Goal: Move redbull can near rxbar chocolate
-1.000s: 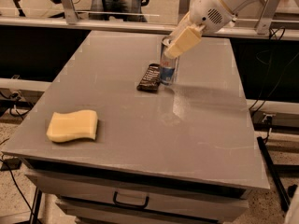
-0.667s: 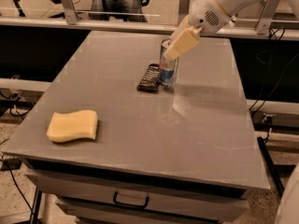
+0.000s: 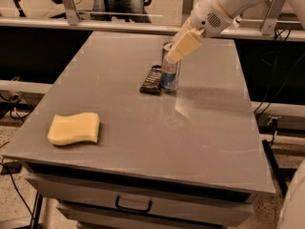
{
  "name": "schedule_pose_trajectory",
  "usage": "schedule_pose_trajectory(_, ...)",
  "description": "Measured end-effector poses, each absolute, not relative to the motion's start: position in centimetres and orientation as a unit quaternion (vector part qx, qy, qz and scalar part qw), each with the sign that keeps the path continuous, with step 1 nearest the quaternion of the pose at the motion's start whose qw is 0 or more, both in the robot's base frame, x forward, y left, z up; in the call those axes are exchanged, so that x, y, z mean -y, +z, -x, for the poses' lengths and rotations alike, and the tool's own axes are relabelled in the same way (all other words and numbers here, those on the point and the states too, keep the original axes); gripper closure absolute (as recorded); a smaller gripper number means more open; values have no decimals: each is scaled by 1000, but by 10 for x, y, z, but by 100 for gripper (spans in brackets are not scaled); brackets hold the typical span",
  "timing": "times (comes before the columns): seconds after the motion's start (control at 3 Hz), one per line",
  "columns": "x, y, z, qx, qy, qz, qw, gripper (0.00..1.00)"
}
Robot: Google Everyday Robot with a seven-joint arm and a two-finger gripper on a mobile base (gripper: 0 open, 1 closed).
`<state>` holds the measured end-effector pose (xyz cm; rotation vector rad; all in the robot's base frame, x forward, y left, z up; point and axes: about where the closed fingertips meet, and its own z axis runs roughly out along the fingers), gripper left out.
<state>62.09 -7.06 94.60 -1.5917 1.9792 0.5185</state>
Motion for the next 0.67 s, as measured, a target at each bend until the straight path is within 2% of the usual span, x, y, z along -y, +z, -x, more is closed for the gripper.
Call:
schedule_pose_trajectory(0.33,68,945,-622,-734,193,592,271,13)
schedule_pose_trajectory(0.67,66,943,-623,-734,194,592,271,0)
